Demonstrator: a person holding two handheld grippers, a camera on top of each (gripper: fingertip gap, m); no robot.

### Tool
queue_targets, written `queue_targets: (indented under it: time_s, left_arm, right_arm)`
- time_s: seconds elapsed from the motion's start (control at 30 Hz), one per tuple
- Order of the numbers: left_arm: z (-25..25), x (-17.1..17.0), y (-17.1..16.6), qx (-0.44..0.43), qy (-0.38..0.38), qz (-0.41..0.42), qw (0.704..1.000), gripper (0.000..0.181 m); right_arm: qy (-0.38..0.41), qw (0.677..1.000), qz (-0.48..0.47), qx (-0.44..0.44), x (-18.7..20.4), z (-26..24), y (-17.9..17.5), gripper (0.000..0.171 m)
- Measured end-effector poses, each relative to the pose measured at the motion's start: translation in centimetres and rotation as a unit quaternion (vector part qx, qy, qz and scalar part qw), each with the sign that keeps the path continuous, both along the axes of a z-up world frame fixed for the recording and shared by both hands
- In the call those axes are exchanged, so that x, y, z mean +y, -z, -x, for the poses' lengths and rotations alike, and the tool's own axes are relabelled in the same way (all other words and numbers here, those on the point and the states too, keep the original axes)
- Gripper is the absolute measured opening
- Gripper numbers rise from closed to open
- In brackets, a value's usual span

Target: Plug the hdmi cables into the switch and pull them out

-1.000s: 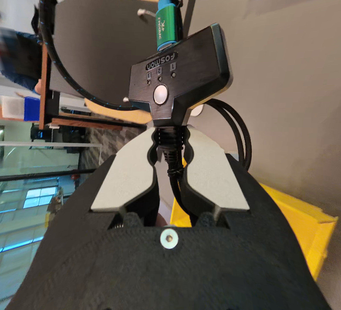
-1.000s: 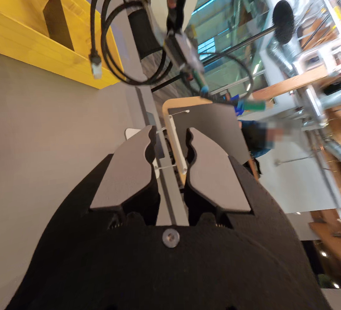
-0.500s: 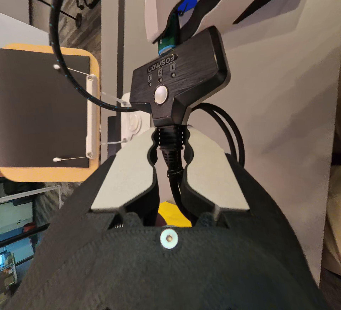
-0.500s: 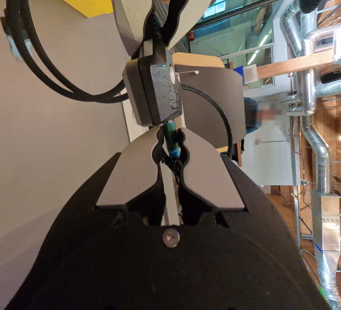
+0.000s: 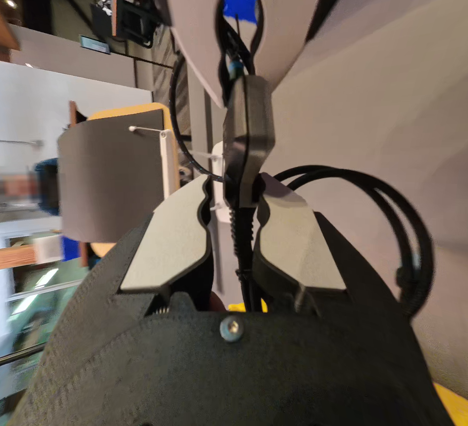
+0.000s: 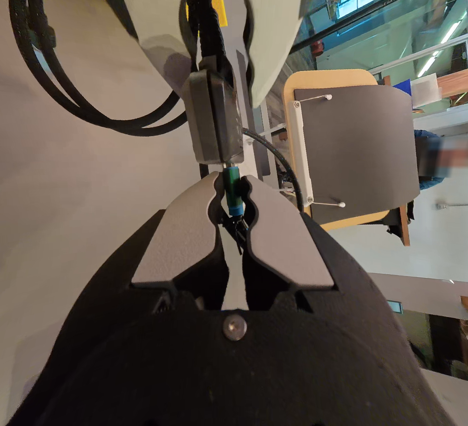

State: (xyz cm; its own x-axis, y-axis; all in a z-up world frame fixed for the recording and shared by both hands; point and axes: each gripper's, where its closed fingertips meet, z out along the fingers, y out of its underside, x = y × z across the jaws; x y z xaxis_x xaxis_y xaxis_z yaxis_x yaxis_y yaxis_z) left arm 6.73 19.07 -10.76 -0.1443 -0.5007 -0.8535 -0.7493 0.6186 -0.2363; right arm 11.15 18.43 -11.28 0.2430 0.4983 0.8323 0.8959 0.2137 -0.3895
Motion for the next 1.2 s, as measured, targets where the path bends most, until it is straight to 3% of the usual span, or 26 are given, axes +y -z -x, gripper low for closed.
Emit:
queue_targets:
  time_s: [0.17,0.5,0.87,1.2]
  left_arm:
    - [0.1,0.6,0.9,0.046,-0.015,-0.076,0.996,0.023]
    - [0.6,0.4,1.4,0.084,-0.015,-0.036,0.996,0.022]
    - [0.7,-0.9,1.6,0.076,0.017,0.033,0.996,0.022]
    - [0.5,-1.3,2.1,0.065,0.021,0.063,0.996,0.023]
  right_arm:
    - [-0.005,1.0,-0.012,-0.019,-0.1,0.7,0.3,0.011]
    - [-0.028,0.999,-0.017,-0.035,-0.3,1.4,1.0,0.01]
    - [-0.104,0.994,0.026,0.029,-1.8,2.5,0.8,0.011]
    - [-0.09,0.995,0.052,0.004,-2.2,2.2,1.1,0.011]
